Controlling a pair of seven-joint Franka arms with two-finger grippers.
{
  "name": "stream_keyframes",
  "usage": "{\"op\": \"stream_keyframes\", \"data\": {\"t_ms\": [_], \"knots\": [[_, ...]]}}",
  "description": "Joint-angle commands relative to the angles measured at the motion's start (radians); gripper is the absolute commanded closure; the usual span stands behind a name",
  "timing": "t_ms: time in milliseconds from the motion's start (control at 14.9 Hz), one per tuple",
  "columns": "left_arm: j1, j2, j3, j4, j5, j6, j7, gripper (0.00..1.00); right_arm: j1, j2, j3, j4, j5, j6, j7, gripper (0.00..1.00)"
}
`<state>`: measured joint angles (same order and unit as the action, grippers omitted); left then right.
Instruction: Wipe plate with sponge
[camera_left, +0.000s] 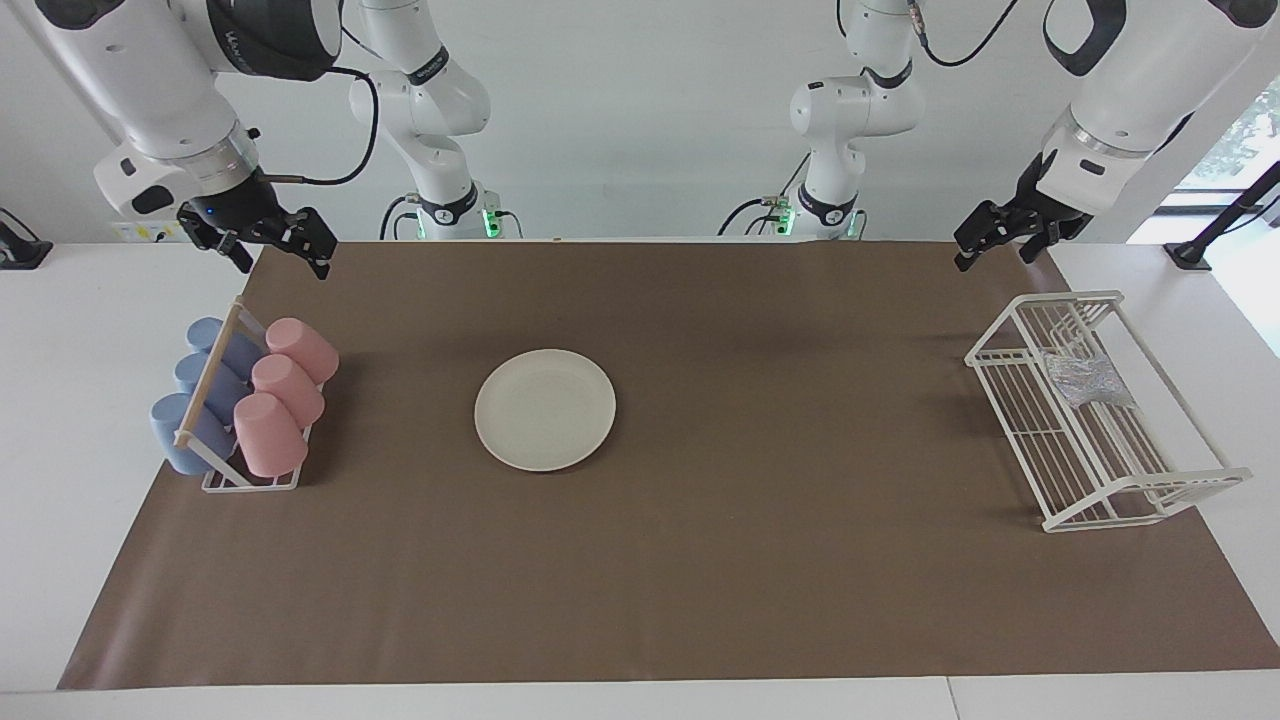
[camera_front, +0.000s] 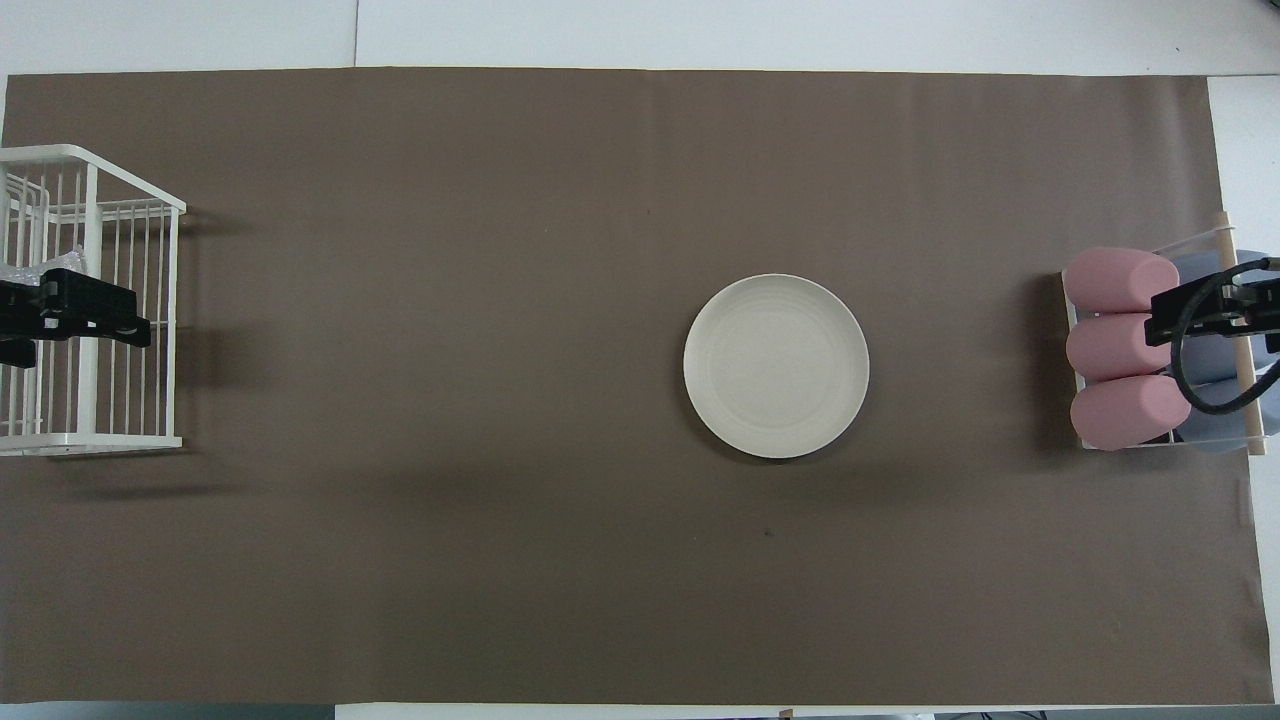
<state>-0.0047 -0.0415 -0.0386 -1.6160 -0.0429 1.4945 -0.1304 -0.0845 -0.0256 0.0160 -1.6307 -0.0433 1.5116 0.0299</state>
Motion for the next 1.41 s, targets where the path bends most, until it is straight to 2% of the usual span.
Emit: {"op": "stream_keyframes", "data": {"t_ms": [0,739,1008,1143,1345], "knots": [[0.012,0.003,-0.006,0.01,-0.018,0.006,-0.011,0.0,-0.006,-0.017,0.004,-0.015,-0.007,-0.007,0.01,0.0],[0.018,-0.003,-0.004,-0.004,-0.038,0.006,-0.061,0.0,-0.006,-0.017,0.004,-0.015,-0.007,-0.007,0.01,0.0],[0.012,-0.005,-0.001,-0.015,-0.035,0.044,-0.057,0.0,-0.006,-0.017,0.004,-0.015,-0.007,-0.007,0.01,0.0],[0.006,-0.003,-0.001,-0.015,0.007,0.05,-0.06,0.0,-0.006,-0.017,0.004,-0.015,-0.007,-0.007,0.012,0.0],[-0.024,0.009,-0.004,-0.016,0.165,0.044,-0.061,0.0,-0.006,-0.017,0.004,-0.015,-0.007,-0.007,0.01,0.0]]}}
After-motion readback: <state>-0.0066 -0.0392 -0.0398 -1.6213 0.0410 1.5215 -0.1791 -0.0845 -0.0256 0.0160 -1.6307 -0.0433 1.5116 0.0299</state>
